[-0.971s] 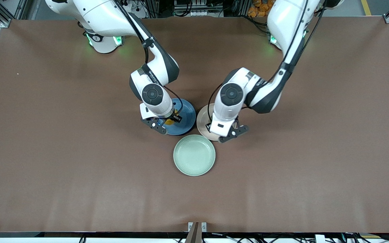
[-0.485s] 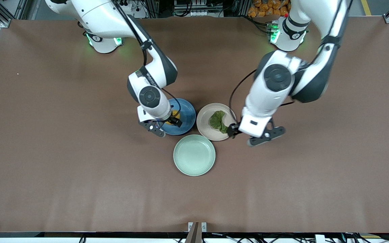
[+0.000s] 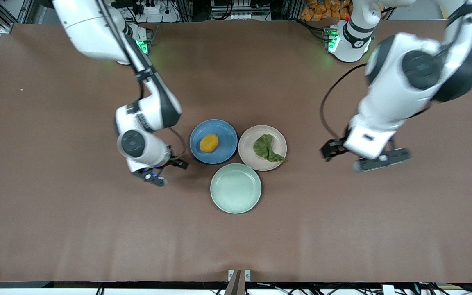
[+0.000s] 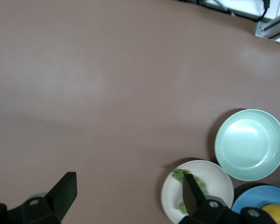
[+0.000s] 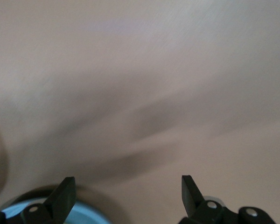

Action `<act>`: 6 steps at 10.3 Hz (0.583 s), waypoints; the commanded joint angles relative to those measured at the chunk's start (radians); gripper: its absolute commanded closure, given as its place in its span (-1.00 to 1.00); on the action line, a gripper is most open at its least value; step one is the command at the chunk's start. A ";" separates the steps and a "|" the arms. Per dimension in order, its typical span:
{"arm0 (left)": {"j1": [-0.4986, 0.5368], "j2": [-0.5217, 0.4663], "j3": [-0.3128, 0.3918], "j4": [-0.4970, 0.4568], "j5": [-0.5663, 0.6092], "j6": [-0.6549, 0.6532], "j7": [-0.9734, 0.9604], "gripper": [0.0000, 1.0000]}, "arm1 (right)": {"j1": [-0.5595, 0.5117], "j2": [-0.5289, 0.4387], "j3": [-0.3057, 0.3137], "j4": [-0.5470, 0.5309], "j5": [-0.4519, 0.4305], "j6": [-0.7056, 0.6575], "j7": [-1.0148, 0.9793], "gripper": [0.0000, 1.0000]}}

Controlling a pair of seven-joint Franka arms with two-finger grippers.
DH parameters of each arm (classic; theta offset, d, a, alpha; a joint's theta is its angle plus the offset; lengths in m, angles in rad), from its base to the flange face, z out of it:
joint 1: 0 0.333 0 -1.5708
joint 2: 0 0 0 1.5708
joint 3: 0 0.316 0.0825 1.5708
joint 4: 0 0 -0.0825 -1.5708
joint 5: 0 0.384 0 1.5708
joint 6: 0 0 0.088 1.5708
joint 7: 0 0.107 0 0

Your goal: Place lemon and lettuce in plates

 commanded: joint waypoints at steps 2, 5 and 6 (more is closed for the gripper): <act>0.103 -0.133 -0.011 -0.026 0.019 -0.100 0.163 -1.00 | -0.167 -0.029 -0.023 -0.005 -0.013 -0.038 -0.350 -1.00; 0.122 -0.197 -0.008 -0.027 0.019 -0.186 0.183 -1.00 | -0.282 -0.031 -0.025 -0.010 -0.015 -0.069 -0.589 -1.00; 0.125 -0.213 -0.010 -0.027 0.019 -0.215 0.186 -1.00 | -0.283 -0.048 -0.025 -0.013 -0.018 -0.110 -0.600 -1.00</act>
